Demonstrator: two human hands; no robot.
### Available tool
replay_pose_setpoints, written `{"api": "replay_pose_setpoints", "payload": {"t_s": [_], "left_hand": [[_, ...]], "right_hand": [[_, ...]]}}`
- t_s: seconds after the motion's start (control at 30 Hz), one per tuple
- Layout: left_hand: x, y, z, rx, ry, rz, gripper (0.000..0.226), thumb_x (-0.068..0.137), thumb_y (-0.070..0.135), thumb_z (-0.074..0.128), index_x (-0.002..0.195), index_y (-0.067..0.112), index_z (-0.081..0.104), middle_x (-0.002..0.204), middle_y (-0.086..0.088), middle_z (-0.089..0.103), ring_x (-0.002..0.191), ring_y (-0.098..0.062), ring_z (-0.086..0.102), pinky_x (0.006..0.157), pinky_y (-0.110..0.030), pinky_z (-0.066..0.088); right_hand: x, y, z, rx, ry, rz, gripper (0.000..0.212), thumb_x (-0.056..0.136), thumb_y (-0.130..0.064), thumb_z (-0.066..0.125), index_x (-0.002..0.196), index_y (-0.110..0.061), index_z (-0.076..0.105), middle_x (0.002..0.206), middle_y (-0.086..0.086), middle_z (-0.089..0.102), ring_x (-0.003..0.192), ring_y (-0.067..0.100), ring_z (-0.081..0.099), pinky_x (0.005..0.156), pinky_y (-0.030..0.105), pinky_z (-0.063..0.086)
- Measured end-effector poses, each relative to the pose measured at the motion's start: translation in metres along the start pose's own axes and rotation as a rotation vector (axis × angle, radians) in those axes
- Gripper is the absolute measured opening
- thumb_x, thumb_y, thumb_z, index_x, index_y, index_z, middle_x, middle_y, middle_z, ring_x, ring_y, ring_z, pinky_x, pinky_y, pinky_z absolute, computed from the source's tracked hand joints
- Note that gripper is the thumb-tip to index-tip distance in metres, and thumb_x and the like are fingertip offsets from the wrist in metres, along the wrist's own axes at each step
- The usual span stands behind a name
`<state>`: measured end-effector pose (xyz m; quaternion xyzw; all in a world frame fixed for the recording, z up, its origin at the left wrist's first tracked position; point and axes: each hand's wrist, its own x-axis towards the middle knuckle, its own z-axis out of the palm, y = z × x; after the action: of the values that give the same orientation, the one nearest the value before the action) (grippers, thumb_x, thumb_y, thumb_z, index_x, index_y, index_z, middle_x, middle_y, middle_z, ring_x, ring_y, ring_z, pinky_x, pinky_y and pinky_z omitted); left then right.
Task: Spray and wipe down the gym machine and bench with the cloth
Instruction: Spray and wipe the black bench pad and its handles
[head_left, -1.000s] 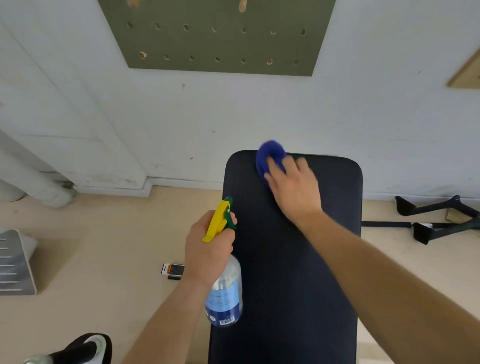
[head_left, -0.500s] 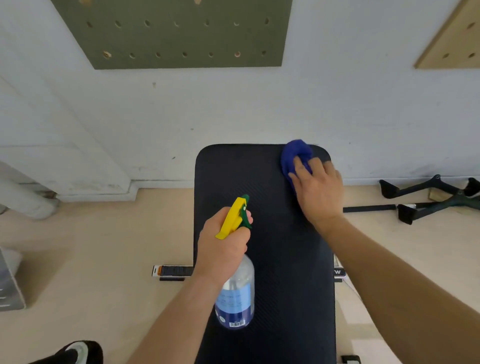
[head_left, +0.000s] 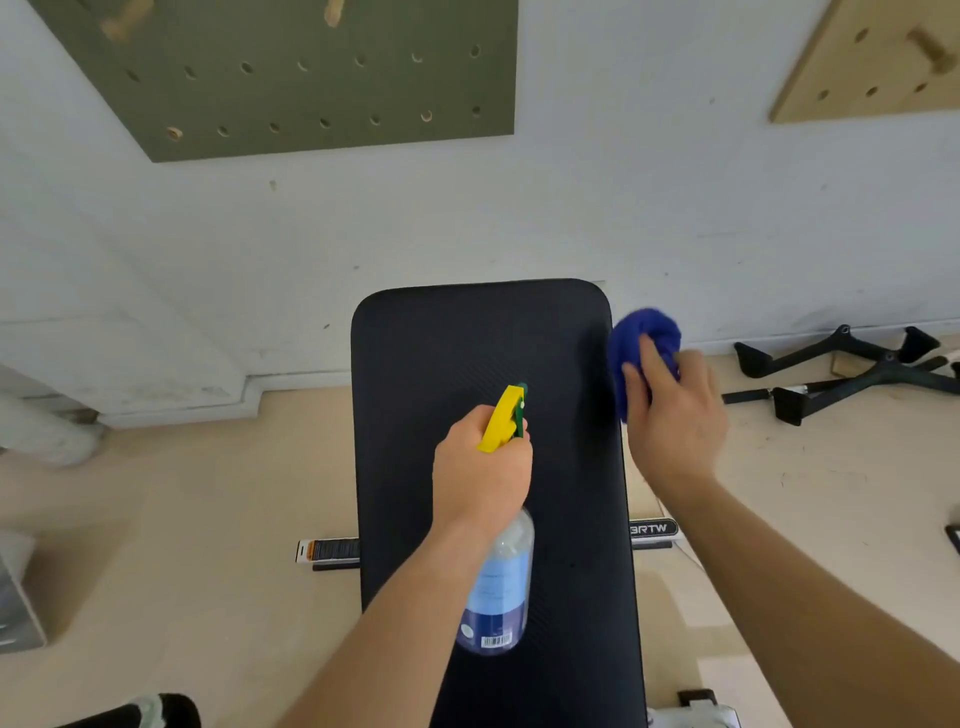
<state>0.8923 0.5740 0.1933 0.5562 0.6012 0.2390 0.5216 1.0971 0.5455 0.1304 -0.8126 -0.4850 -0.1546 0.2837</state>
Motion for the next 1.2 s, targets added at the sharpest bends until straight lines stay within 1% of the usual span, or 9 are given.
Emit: {"api": "replay_pose_setpoints", "payload": {"t_s": [0.17,0.3,0.4,0.53,0.63,0.8,0.9,1.07,1.2], "left_hand": [[-0.011,-0.019,0.013,0.087,0.054,-0.048,0.021,0.091,0.017,0.064,0.072,0.011,0.058,0.065,-0.003,0.054,0.059,-0.017,0.047,0.058,-0.033,0.044],[-0.018,-0.032,0.007,0.079,0.061,-0.018,0.017,0.092,0.019,0.065,0.076,0.013,0.063,0.061,-0.007,0.055,0.058,-0.021,0.05,0.062,-0.045,0.051],[-0.017,-0.03,-0.002,0.041,0.113,0.009,0.01,0.078,0.024,0.059,0.08,0.019,0.067,0.065,-0.012,0.061,0.062,-0.034,0.058,0.066,-0.052,0.055],[-0.012,-0.023,-0.018,-0.008,0.138,0.039,0.024,0.067,0.025,0.052,0.083,0.018,0.068,0.072,-0.012,0.065,0.076,-0.044,0.06,0.072,-0.058,0.057],[-0.009,-0.021,-0.03,-0.015,0.127,0.04,0.025,0.067,0.026,0.052,0.083,0.017,0.069,0.077,-0.013,0.068,0.07,-0.037,0.058,0.074,-0.059,0.057],[-0.016,-0.042,-0.039,-0.013,0.112,0.045,0.023,0.069,0.026,0.052,0.082,0.018,0.069,0.069,-0.014,0.063,0.075,-0.043,0.061,0.071,-0.059,0.056],[-0.02,-0.06,-0.045,-0.018,0.09,0.039,0.023,0.068,0.026,0.052,0.083,0.02,0.069,0.072,-0.013,0.065,0.075,-0.042,0.061,0.071,-0.059,0.056],[-0.024,-0.079,-0.059,-0.02,0.057,0.016,0.023,0.066,0.024,0.052,0.083,0.019,0.067,0.064,-0.009,0.061,0.062,-0.03,0.053,0.067,-0.057,0.054],[-0.029,-0.09,-0.067,-0.035,0.044,0.017,0.021,0.066,0.022,0.051,0.081,0.02,0.066,0.054,0.004,0.049,0.058,-0.023,0.044,0.06,-0.05,0.046]], "right_hand": [[0.068,-0.028,0.0,0.096,-0.036,-0.123,0.041,0.104,-0.033,0.045,0.14,-0.015,0.054,0.114,0.016,0.057,0.096,0.037,0.054,0.071,0.044,0.052],[0.066,-0.047,0.032,0.049,-0.253,-0.228,0.053,0.103,-0.035,0.046,0.151,-0.015,0.036,0.124,0.014,0.057,0.107,0.036,0.053,0.084,0.047,0.048],[-0.002,-0.047,0.042,-0.003,-0.234,-0.269,0.049,0.1,-0.033,0.045,0.145,-0.012,0.043,0.109,0.012,0.06,0.096,0.036,0.056,0.081,0.045,0.045],[-0.127,-0.019,0.018,0.001,-0.346,-0.721,0.048,0.097,-0.035,0.049,0.14,-0.013,0.046,0.099,0.003,0.057,0.082,0.03,0.056,0.076,0.044,0.038],[-0.085,-0.006,0.018,-0.053,-0.315,-0.927,0.049,0.091,-0.034,0.065,0.134,-0.015,0.052,0.096,0.003,0.057,0.081,0.029,0.054,0.065,0.039,0.046],[0.034,-0.038,0.041,-0.128,-0.099,-0.427,0.05,0.088,-0.032,0.071,0.134,-0.017,0.058,0.103,0.014,0.058,0.088,0.039,0.054,0.053,0.039,0.048],[0.001,-0.057,0.053,-0.129,-0.063,-0.298,0.045,0.097,-0.026,0.06,0.139,-0.01,0.053,0.103,0.018,0.057,0.084,0.039,0.051,0.06,0.045,0.048],[-0.179,-0.057,0.031,-0.029,-0.25,-0.517,0.074,0.079,-0.014,0.075,0.146,-0.009,0.043,0.099,0.01,0.056,0.08,0.033,0.051,0.066,0.044,0.054],[-0.2,-0.043,0.017,-0.053,-0.311,-0.789,0.062,0.086,-0.021,0.051,0.146,-0.014,0.042,0.101,0.005,0.06,0.079,0.029,0.053,0.062,0.04,0.054]]}}
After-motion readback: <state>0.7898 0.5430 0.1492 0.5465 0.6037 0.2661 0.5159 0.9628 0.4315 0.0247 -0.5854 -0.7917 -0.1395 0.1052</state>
